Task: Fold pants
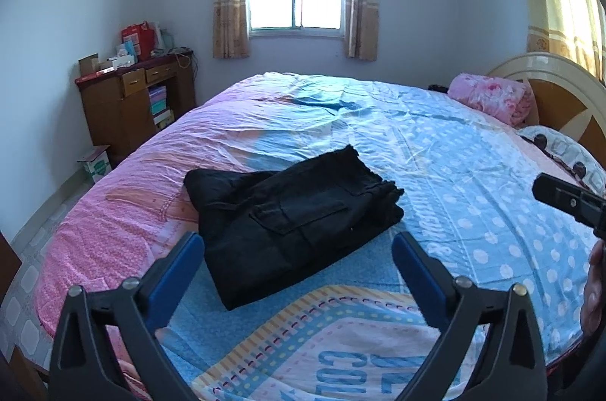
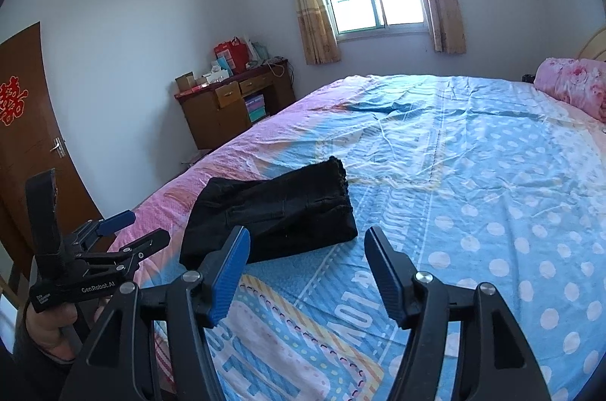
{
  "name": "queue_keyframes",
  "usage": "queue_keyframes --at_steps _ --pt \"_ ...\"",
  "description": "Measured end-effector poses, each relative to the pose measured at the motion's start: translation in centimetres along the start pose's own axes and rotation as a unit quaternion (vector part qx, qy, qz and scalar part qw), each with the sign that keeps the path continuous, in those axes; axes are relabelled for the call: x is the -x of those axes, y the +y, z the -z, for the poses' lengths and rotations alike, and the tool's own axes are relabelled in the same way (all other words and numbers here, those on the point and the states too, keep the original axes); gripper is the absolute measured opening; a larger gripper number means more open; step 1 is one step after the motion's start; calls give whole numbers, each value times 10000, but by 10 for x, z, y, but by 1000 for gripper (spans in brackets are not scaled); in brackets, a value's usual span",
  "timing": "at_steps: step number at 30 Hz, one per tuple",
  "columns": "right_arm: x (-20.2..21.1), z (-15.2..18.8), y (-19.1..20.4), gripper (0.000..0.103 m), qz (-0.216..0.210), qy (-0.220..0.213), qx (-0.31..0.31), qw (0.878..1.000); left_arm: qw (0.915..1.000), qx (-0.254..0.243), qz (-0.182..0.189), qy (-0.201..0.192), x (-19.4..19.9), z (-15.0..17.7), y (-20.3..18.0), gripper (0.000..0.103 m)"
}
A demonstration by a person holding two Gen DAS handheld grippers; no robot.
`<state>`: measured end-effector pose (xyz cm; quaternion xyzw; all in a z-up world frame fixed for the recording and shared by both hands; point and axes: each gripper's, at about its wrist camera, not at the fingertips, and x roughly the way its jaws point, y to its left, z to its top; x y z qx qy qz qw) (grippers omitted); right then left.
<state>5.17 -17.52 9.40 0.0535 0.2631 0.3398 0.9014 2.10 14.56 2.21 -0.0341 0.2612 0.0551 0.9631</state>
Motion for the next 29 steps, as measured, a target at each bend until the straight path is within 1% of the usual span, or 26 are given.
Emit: queue_keyframes --at_steps 2,4,9,13,19,25,29 --pt "5 -1 3 65 35 -98 56 9999 10000 -13 -33 -92 5 -2 0 103" --pt "8 -3 6 65 59 -151 126 9998 9997 -31 -141 -206 10 -5 1 103" --pt "13 -4 13 65 22 -203 204 9996 9992 -35 -164 -369 20 -10 2 103" --pt "16 -4 18 65 0 -265 275 9993 9989 10 -192 -430 24 -13 5 103" --pt "20 -3 22 65 32 -323 354 9988 9989 82 -260 -388 23 -14 10 103" --pt "19 -2 23 65 53 -264 322 9991 9987 237 -247 -369 20 -12 18 103" --pt "20 -2 21 65 62 -250 305 9992 9985 223 -239 -446 22 -13 20 103"
